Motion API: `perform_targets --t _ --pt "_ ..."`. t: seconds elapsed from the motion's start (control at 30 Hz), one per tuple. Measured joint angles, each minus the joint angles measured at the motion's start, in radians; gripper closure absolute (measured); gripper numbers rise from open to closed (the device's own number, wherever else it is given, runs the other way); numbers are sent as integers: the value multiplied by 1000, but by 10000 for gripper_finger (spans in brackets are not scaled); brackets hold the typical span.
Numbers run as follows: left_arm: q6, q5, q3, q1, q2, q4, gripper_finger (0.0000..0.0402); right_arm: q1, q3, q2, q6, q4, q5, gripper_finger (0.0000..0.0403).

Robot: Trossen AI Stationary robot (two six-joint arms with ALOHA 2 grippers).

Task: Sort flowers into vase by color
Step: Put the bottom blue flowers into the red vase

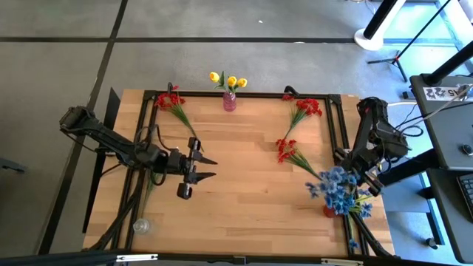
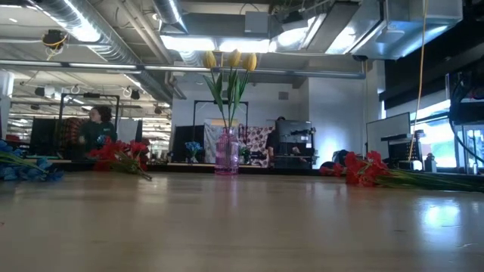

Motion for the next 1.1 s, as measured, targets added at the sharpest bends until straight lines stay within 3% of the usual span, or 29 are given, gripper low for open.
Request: perform_targets --t 0.1,0.27,0.63,0.83,0.97,1.1 --pt "-12 0 0 6 0 -4 262 0 47 1 22 -112 -2 393" --pt "-36 0 0 5 0 -21 262 0 61 0 88 -232 -37 395" --pt "-44 0 0 5 0 -19 262 0 61 0 155 -401 -254 398" --pt "-44 0 0 5 0 -19 262 0 56 2 218 -480 -282 398" --pt "-44 0 0 5 0 -11 262 0 61 8 233 -475 -256 383" --pt "-44 0 0 5 0 -16 262 0 98 10 237 -510 -193 341"
